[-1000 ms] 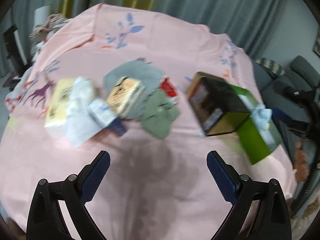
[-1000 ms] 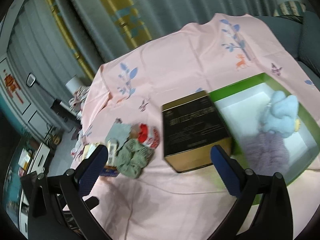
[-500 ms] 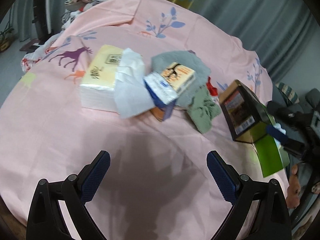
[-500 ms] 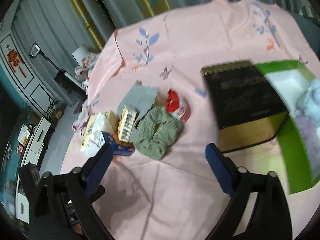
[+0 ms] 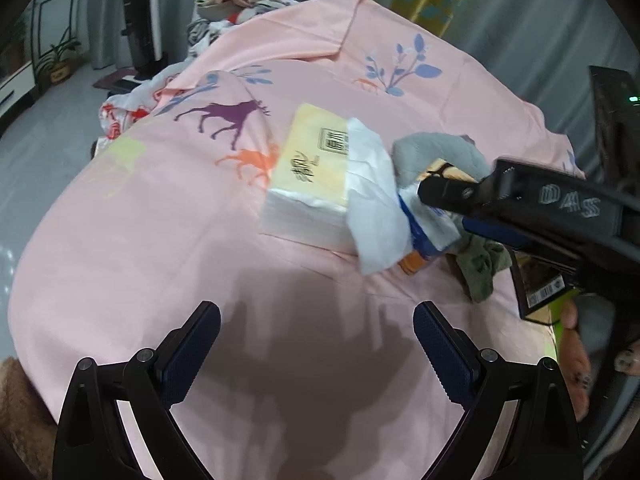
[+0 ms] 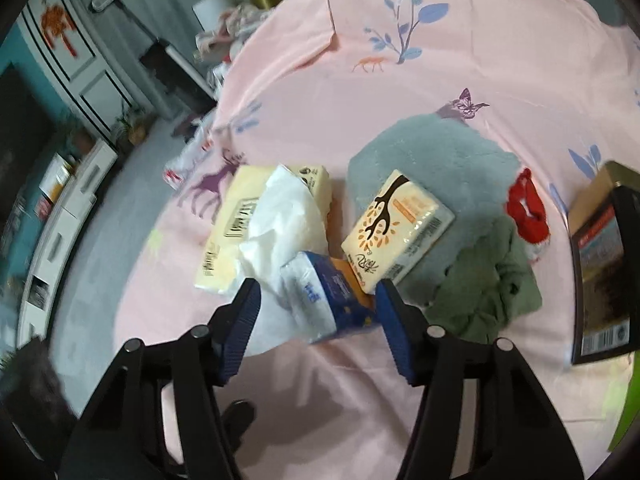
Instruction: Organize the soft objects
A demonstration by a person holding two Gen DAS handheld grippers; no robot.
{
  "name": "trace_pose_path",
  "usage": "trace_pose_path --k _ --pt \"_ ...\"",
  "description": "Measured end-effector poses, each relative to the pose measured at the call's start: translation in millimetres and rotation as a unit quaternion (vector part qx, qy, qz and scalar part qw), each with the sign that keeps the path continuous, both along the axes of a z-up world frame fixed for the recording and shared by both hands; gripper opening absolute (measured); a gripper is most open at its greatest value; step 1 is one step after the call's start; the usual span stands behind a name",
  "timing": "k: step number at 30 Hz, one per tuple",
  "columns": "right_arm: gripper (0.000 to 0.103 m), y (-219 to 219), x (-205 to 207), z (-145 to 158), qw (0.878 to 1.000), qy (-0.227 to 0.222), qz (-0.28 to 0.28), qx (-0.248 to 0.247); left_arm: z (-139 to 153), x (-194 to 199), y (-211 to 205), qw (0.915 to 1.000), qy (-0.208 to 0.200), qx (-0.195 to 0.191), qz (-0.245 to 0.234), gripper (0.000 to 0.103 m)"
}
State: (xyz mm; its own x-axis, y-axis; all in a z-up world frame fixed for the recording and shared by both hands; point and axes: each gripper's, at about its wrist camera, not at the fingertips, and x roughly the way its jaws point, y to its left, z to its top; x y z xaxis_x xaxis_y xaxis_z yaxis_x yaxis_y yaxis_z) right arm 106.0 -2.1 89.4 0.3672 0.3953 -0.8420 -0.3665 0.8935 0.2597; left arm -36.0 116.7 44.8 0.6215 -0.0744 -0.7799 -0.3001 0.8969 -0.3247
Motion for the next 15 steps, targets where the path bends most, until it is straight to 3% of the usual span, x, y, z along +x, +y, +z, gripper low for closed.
trace_pose_path --k 3,8,12,15 --pt "0.042 5 6 -9 1.000 0.016 0.008 -0.017 -1 -1 8 0.9999 0.003 -0.012 0.009 0.097" --pt "0.041 3 14 -19 1.000 0.031 0.001 -0.003 -1 -1 10 0.9995 0.006 -0.028 0.011 0.097" --pt "0.026 4 10 -14 1.000 0.019 0.003 -0.001 0 -2 9 0.9996 0.006 -0.026 0.010 0.097" --pt "0.024 -7 7 -9 1.000 0.021 -0.012 0.020 1 -3 10 0.9994 0.007 -0.031 0.012 0.097"
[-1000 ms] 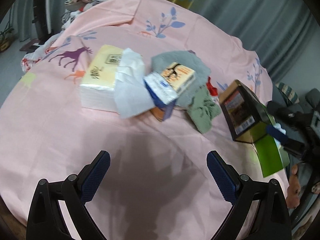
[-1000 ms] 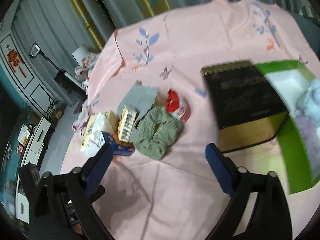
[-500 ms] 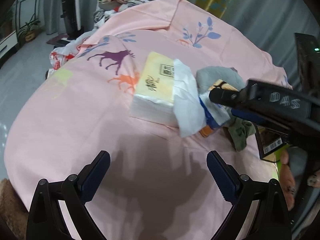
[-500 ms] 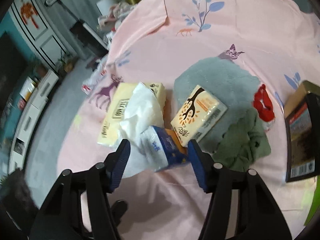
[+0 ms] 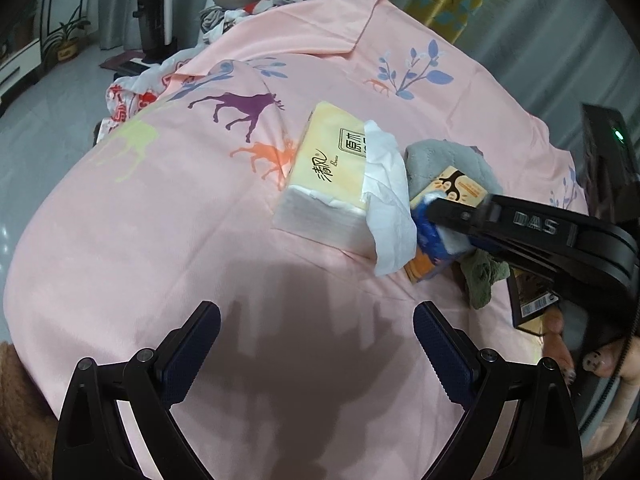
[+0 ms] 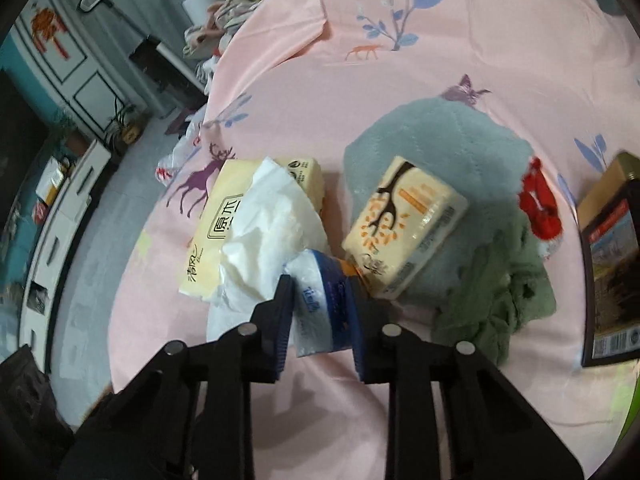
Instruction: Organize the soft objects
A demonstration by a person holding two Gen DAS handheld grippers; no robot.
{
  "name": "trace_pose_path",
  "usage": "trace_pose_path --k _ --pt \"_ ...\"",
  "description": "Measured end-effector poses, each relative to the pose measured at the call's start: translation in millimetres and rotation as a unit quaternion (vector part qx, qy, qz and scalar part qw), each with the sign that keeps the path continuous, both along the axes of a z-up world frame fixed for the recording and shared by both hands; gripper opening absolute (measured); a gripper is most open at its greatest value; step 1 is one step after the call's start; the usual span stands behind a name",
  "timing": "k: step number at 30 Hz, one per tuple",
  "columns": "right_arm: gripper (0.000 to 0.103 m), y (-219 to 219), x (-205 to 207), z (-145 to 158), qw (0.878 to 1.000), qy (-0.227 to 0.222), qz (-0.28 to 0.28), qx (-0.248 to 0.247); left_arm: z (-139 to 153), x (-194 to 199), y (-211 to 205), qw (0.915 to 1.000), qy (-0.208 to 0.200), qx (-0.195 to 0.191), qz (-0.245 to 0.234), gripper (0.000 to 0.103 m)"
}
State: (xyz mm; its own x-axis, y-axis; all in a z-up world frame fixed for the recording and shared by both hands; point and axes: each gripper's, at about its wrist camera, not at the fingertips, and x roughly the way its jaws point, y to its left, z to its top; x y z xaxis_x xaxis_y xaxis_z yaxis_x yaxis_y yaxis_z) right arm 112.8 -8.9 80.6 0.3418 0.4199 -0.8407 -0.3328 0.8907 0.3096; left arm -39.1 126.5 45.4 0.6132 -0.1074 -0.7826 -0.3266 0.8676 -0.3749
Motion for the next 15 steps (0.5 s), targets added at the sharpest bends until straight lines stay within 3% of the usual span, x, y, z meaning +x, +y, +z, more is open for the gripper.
trace_pose_path --k 4,9,15 --pt "0.024 -28 -13 6 0.997 0.021 -0.006 0.067 2 -1 0 1.0000 -0.001 -0.004 -0.002 0.097" --pt "0.024 -75 -42 9 0.984 0.066 -0.033 0.161 4 -3 -2 0.9999 -0.005 -0.007 -0.009 0.097" --pt "0.026 -111 -73 -13 0.969 0.129 -0.073 0.196 1 -2 -14 0.9996 -0.001 -0.006 -0.026 0.097"
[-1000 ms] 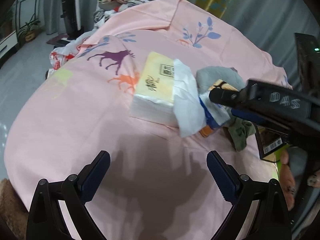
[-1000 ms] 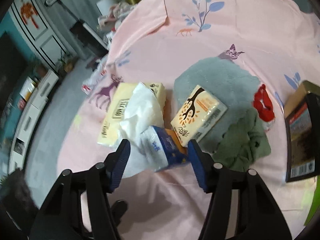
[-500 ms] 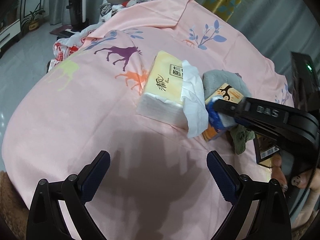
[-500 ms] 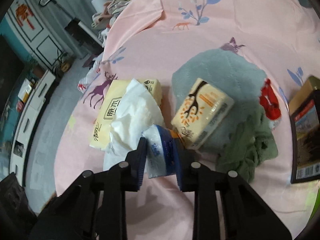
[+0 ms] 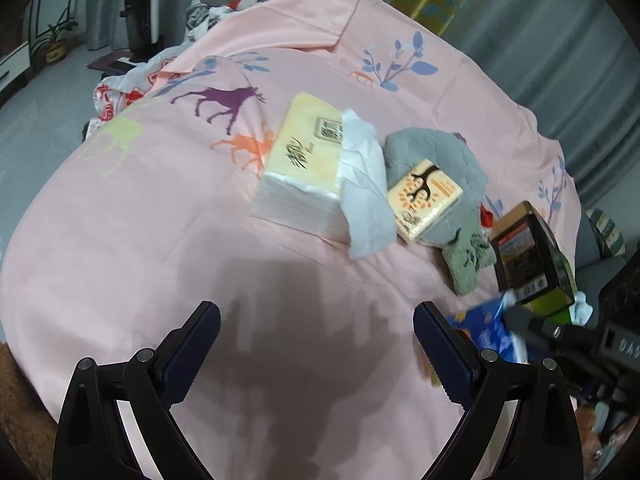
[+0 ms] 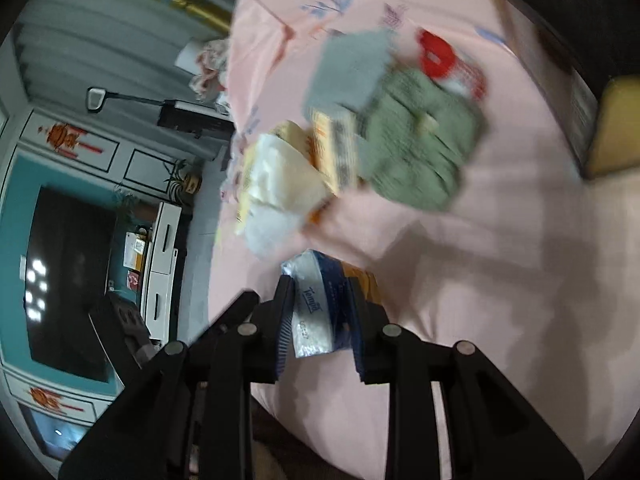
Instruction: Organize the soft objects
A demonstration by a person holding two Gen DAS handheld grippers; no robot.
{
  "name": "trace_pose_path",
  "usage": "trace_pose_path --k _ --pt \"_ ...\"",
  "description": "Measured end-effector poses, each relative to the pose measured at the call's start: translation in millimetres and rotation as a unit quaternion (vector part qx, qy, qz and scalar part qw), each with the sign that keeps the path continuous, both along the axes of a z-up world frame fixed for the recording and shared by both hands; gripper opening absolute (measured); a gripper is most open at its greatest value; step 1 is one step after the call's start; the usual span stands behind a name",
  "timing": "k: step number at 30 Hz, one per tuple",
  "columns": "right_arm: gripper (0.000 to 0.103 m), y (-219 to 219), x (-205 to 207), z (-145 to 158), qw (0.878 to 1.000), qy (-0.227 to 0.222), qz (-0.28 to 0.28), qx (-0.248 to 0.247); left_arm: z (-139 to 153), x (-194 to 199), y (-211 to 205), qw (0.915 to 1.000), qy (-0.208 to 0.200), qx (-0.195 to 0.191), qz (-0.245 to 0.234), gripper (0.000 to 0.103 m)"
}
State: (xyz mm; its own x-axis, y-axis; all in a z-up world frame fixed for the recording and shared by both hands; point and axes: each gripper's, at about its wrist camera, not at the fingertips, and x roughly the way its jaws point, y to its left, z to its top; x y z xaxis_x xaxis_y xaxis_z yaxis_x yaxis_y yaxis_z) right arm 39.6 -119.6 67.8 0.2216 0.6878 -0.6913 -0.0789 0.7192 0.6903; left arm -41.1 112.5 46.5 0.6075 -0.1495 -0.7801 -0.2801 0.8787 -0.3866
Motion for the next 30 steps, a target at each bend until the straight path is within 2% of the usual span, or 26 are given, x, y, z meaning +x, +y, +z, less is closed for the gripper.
trace_pose_path --k 5,7,9,10,12,14,16,19,21,26,28,29,30 --pt "0.029 -22 -6 -2 0.999 -0.004 -0.025 -0.028 -2 1 -17 0.9995 -0.003 0.001 -0.030 0.097" --pt "0.028 -32 -5 4 0.996 -0.020 -0.047 -0.072 -4 2 -25 0.9992 -0.002 0.007 -0.039 0.097" --pt "0.029 -39 -6 9 0.987 -0.037 -0.066 -0.144 -7 4 -31 0.9989 0.001 0.004 -0.047 0.097" --pt "0.030 -43 -7 9 0.984 -0.039 -0.072 -0.160 -8 5 -35 0.9984 0.002 -0.002 -0.057 0.097" --pt "0.051 -50 -8 8 0.981 -0.033 -0.080 -0.174 -9 5 -43 0.9974 0.001 -0.012 -0.070 0.097" --pt "0.059 -57 -9 7 0.980 -0.031 -0.089 -0.173 -9 5 -55 0.9960 -0.003 -0.017 -0.088 0.097" --pt "0.061 -58 -9 8 0.982 -0.034 -0.085 -0.167 -8 5 -68 0.9932 -0.010 -0.026 -0.113 0.092" --pt "0.068 -61 -10 6 0.987 -0.027 -0.070 -0.139 -9 8 -91 0.9857 -0.017 -0.044 -0.162 0.087" --pt "0.068 -57 -4 5 0.990 -0.028 -0.050 -0.128 -11 14 -107 0.9816 -0.016 -0.045 -0.185 0.071" --pt "0.068 -34 11 -9 0.987 -0.017 -0.016 -0.160 -25 30 -128 0.9773 0.010 -0.055 -0.204 0.060" --pt "0.068 -28 18 -18 0.985 -0.004 -0.002 -0.170 -27 32 -130 0.9776 0.009 -0.050 -0.204 0.056" --pt "0.068 -27 21 -22 0.985 0.002 0.004 -0.172 -25 33 -130 0.9772 0.007 -0.052 -0.206 0.050" --pt "0.065 -26 23 -27 0.985 0.010 0.010 -0.171 -25 33 -132 0.9765 0.007 -0.054 -0.209 0.048"
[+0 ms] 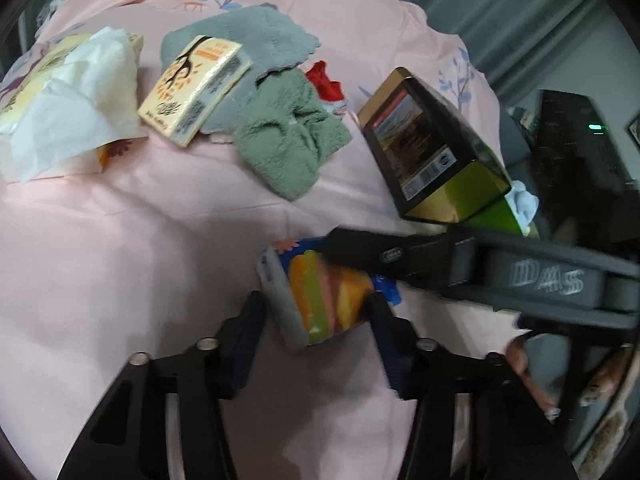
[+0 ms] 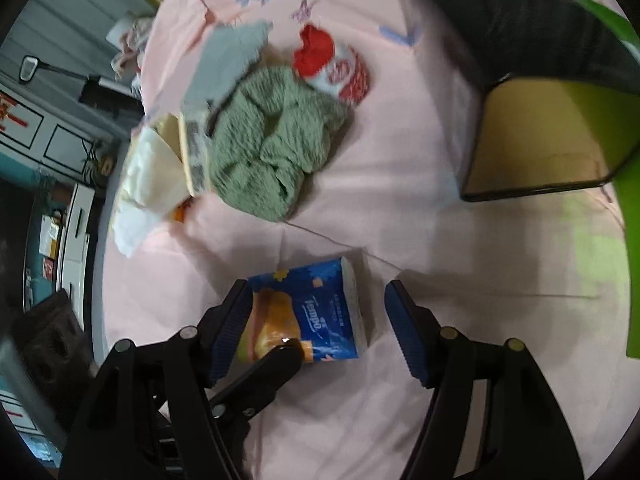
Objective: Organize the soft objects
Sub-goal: 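Regrasp the tissue pack, carry it into the green box, release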
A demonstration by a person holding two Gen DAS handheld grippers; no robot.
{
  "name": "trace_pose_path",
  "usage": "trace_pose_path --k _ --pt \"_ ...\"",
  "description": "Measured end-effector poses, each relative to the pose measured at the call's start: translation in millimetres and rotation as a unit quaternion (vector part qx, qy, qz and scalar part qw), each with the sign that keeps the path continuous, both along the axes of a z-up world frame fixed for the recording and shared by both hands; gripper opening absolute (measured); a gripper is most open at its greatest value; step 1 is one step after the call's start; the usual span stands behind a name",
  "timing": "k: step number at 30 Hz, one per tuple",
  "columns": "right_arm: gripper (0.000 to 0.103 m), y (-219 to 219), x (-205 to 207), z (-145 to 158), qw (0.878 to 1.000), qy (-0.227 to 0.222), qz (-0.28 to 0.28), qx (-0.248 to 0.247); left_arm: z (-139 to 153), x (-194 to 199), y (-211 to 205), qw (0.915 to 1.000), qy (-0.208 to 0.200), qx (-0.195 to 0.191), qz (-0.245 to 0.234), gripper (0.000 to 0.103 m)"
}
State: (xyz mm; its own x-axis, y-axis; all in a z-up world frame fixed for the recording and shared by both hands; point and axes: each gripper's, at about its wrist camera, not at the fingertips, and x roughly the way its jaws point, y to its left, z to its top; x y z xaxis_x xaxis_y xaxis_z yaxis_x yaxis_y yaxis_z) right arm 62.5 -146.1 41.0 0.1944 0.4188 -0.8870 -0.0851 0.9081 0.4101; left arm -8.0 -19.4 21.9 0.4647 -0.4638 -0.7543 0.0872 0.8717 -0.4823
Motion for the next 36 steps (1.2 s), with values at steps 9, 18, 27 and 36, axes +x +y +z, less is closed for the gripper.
trace_pose_path --k 9,18,27,36 --pt "0.050 -31 -8 25 0.998 -0.045 -0.011 0.030 27 3 -25 0.9994 -0.029 0.008 -0.015 0.046" --pt "0.049 -107 -18 92 0.986 -0.144 -0.077 0.031 91 15 -92 0.9923 -0.102 0.015 -0.068 0.046" --pt "0.043 -193 -25 131 0.966 -0.209 -0.153 0.017 128 46 -180 0.9800 -0.144 -0.004 -0.138 0.046" --pt "0.039 -270 -31 113 0.948 -0.192 -0.252 0.015 107 64 -262 0.9715 -0.123 -0.010 -0.202 0.046"
